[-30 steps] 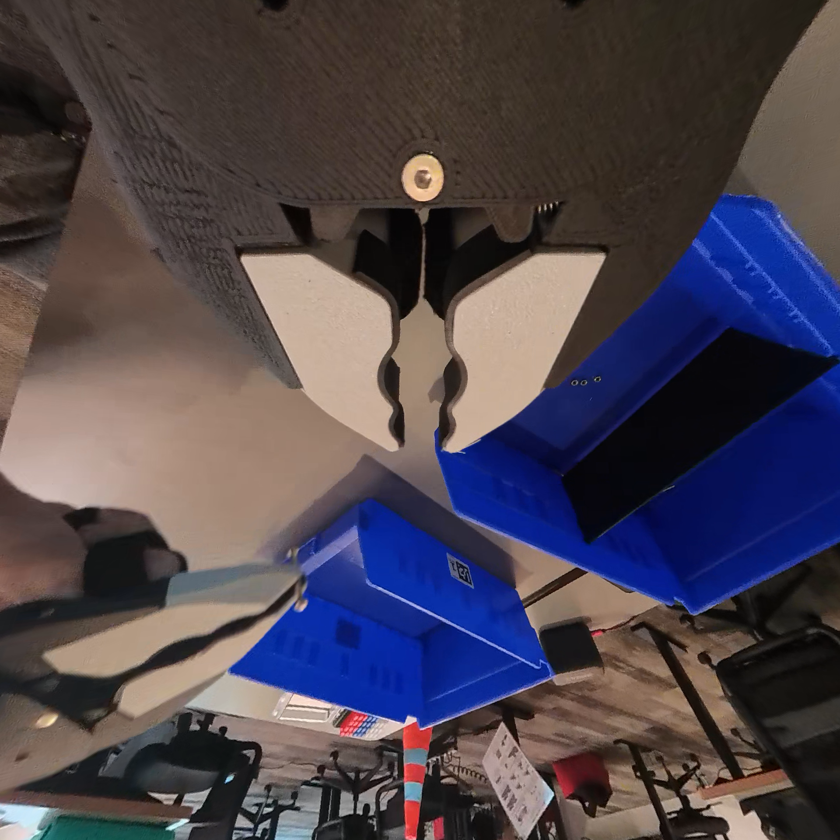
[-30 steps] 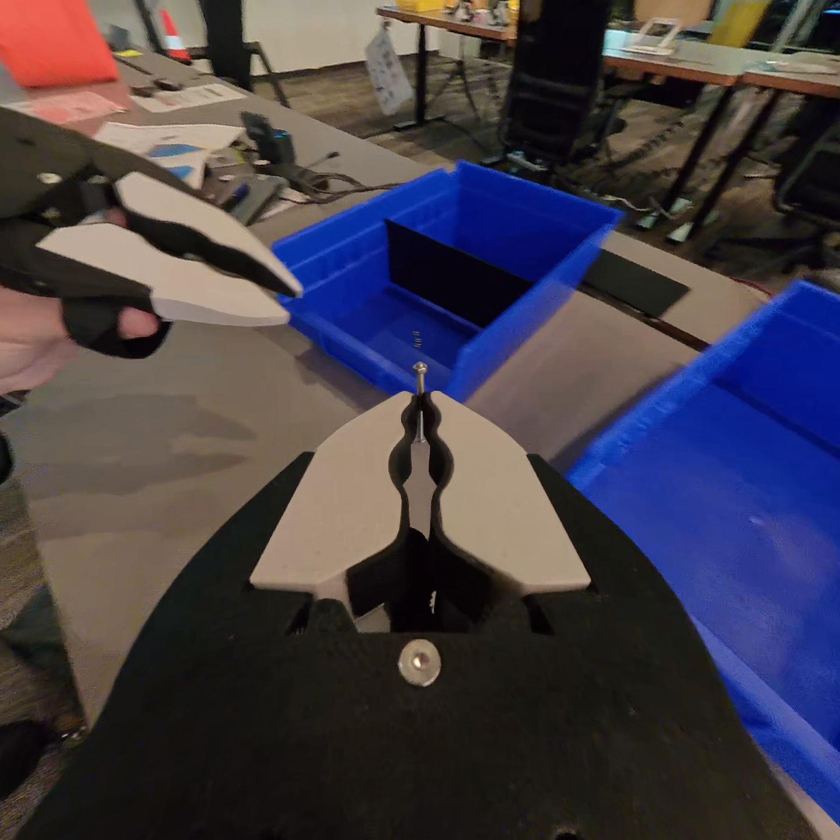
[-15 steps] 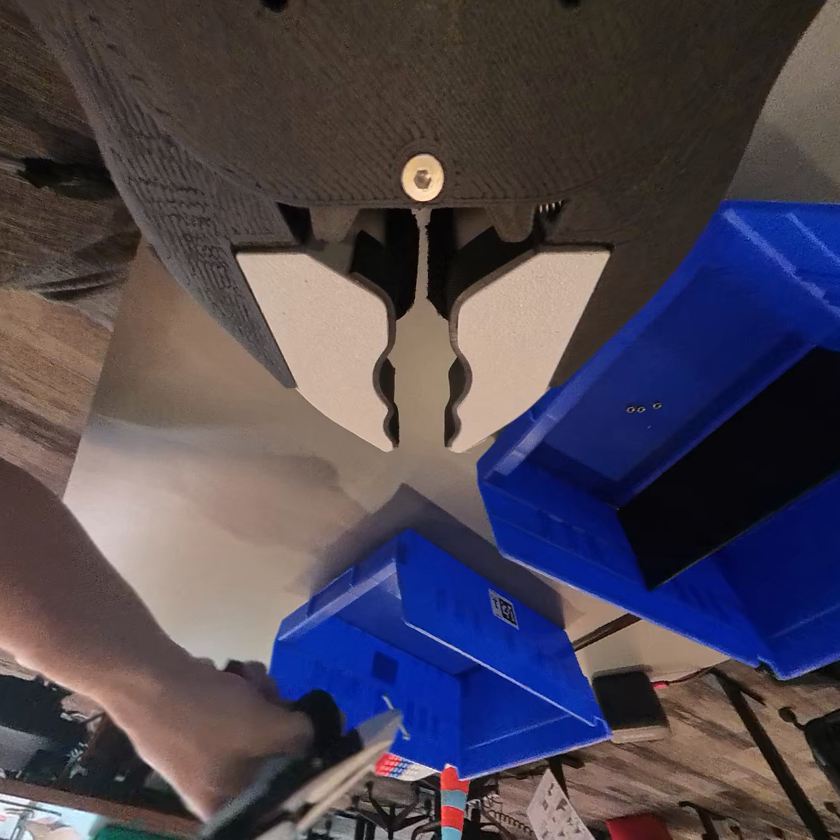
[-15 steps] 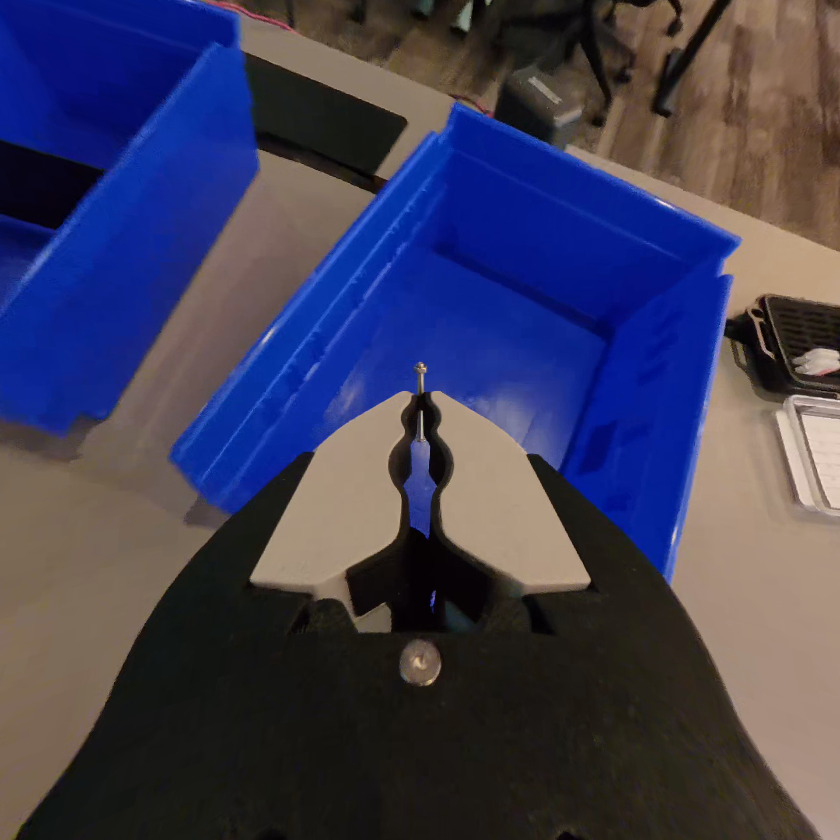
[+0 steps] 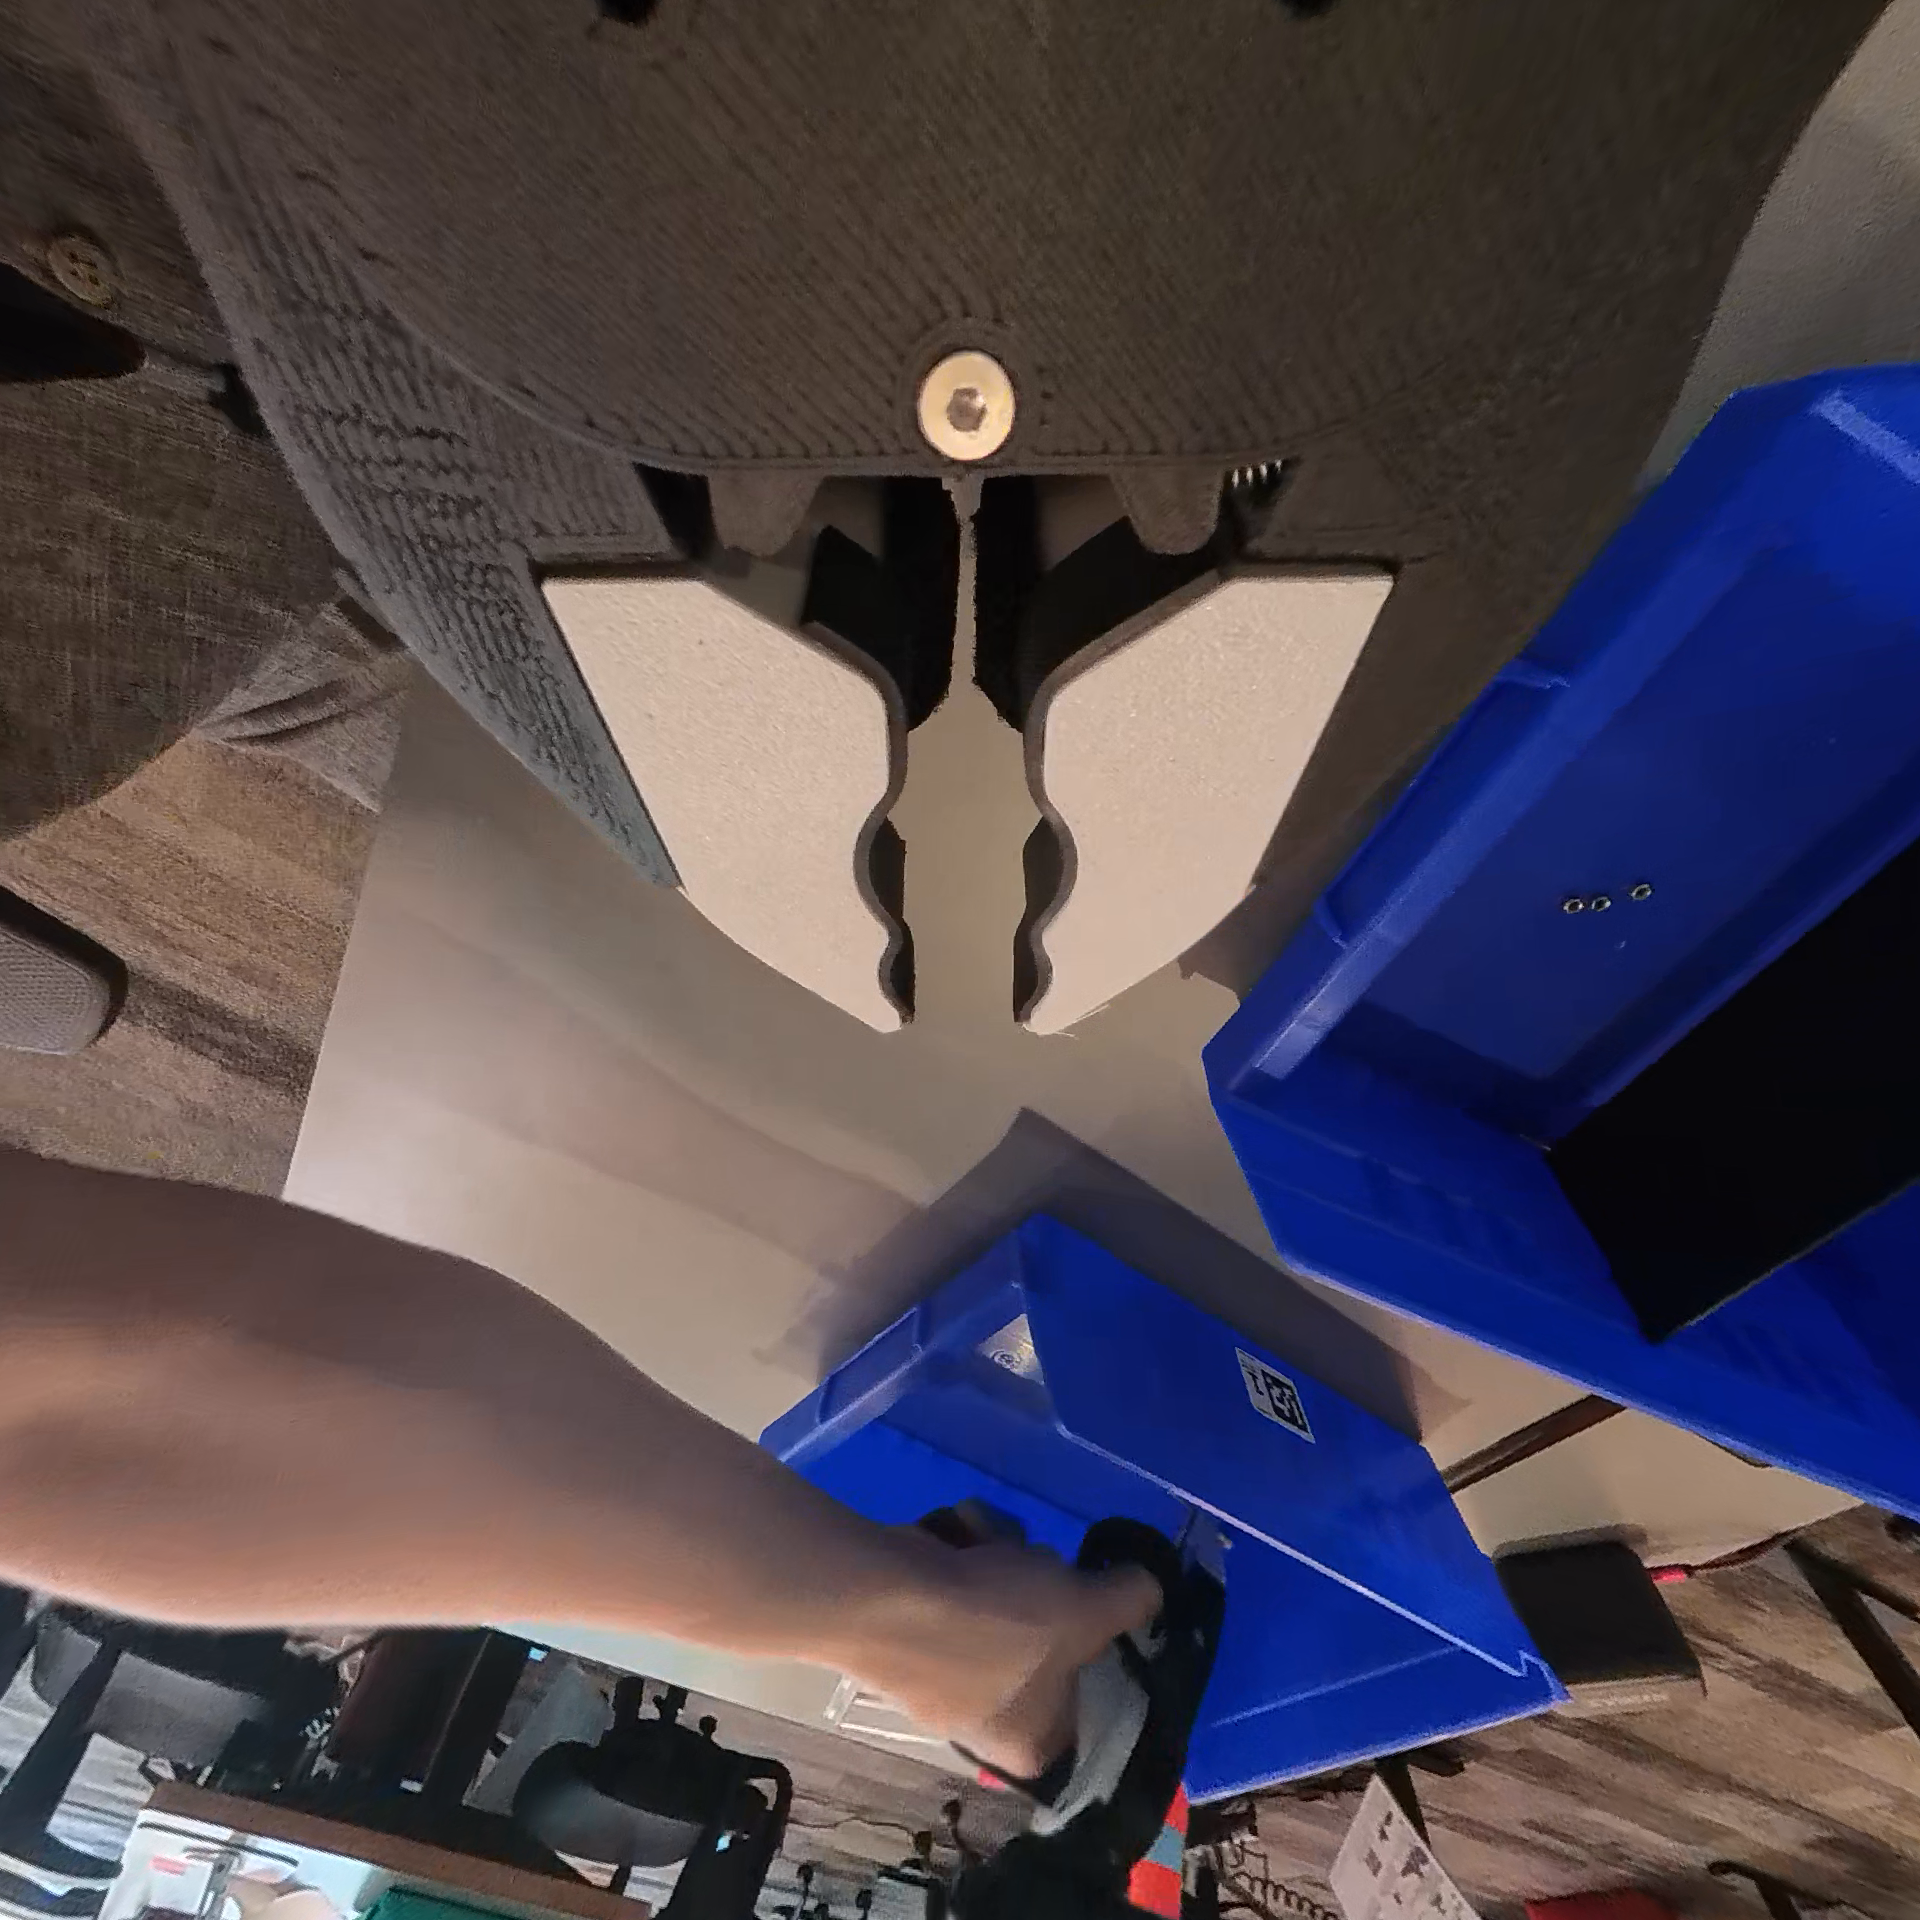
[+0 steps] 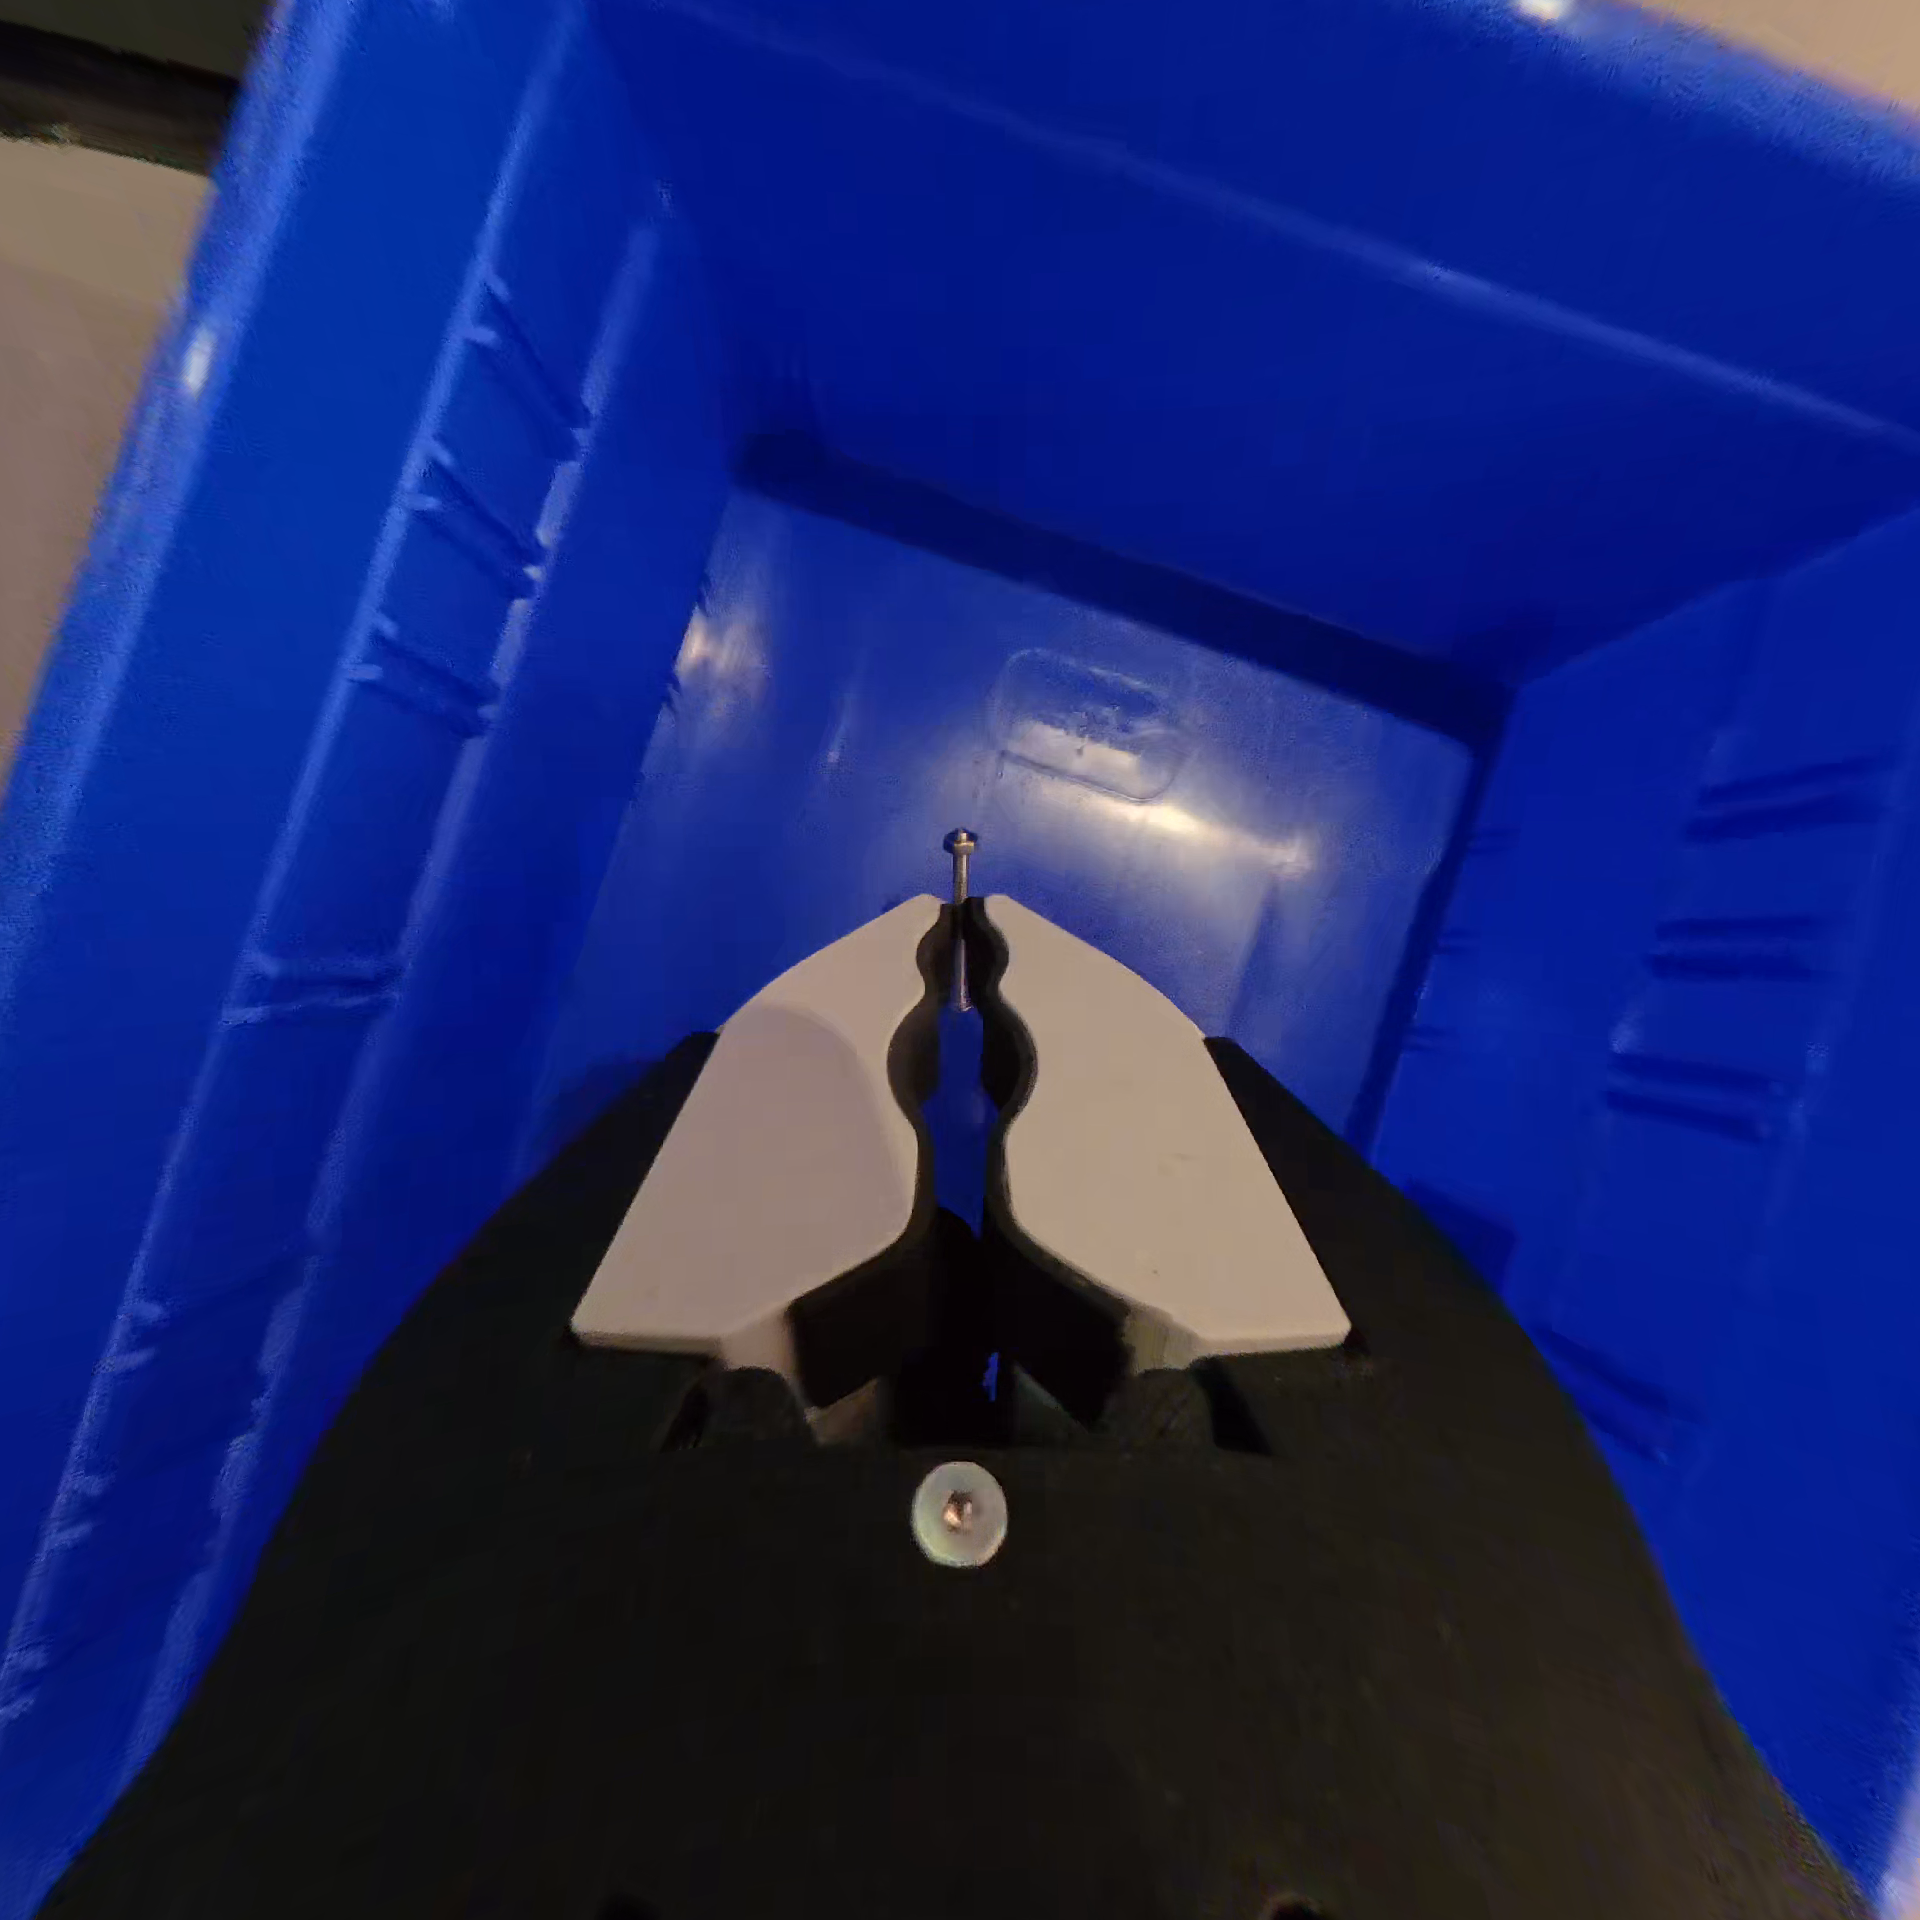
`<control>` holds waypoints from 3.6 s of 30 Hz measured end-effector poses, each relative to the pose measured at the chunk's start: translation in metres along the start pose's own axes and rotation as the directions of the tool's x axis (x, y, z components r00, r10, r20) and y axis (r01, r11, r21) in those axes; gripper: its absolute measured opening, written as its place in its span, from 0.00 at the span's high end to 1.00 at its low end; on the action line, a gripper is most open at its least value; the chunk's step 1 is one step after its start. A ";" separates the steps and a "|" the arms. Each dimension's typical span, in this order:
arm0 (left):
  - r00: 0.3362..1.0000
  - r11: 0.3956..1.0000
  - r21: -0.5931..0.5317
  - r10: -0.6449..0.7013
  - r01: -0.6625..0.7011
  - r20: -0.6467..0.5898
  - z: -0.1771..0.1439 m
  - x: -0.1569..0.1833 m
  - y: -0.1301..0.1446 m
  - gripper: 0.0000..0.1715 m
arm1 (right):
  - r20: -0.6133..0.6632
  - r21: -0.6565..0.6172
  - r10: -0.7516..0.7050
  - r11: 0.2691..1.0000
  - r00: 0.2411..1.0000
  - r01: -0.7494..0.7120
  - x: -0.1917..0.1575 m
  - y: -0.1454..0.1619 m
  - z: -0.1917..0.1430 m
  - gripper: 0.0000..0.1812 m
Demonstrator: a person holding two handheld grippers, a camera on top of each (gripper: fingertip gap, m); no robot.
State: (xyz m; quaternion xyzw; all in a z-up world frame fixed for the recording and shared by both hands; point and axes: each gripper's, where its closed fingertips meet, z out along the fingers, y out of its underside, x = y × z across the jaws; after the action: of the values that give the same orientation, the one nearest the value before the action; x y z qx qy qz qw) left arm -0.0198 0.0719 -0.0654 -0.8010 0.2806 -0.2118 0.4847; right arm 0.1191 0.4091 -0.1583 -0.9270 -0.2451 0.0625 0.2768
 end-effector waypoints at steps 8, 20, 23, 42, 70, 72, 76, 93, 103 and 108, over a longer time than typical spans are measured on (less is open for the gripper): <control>1.000 1.000 -0.022 -0.012 0.011 -0.009 0.004 -0.002 0.006 0.89 | 0.037 -0.115 0.020 0.993 0.999 -0.016 0.007 0.017 0.021 0.99; 1.000 1.000 -0.010 -0.011 0.011 -0.003 -0.001 -0.005 0.003 0.90 | 0.044 -0.157 0.045 0.987 0.998 -0.038 0.011 0.022 0.022 0.86; 1.000 1.000 -0.007 -0.012 0.012 0.000 -0.002 -0.006 0.002 0.90 | 0.055 -0.129 0.034 0.991 0.998 -0.027 0.008 0.018 0.019 0.87; 0.990 1.000 -0.009 0.001 0.000 0.142 -0.024 -0.043 -0.001 0.83 | 0.181 0.609 -0.584 0.698 0.791 0.376 -0.212 0.053 -0.225 0.96; 0.803 0.684 -0.420 0.522 -0.596 -0.288 0.020 -0.219 -0.085 0.85 | 0.507 0.689 -0.610 0.711 0.609 0.139 -0.291 0.143 -0.197 1.00; 0.755 0.579 -0.487 0.543 -0.654 -0.368 0.052 -0.245 -0.071 0.86 | 0.511 0.672 -0.591 0.728 0.624 0.139 -0.289 0.143 -0.186 1.00; 0.709 0.443 -0.561 0.529 -0.699 -0.466 0.103 -0.284 -0.037 0.86 | 0.530 0.645 -0.553 0.755 0.643 0.117 -0.283 0.141 -0.173 1.00; 0.677 0.292 -0.628 0.489 -0.721 -0.550 0.164 -0.319 0.019 0.80 | 0.562 0.621 -0.527 0.778 0.637 0.096 -0.279 0.147 -0.165 1.00; 0.679 0.245 -0.654 0.464 -0.716 -0.569 0.174 -0.327 0.028 0.85 | 0.560 0.624 -0.539 0.774 0.629 0.107 -0.283 0.150 -0.165 1.00; 0.691 0.233 -0.673 0.452 -0.702 -0.564 0.177 -0.328 0.030 0.86 | 0.567 0.623 -0.541 0.775 0.621 0.105 -0.285 0.151 -0.165 1.00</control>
State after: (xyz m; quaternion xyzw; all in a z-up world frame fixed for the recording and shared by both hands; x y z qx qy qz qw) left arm -0.1665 0.3917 -0.1925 -0.7294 0.6815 0.0544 0.0226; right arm -0.0246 0.0805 -0.1078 -0.6464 -0.4760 0.4330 0.4100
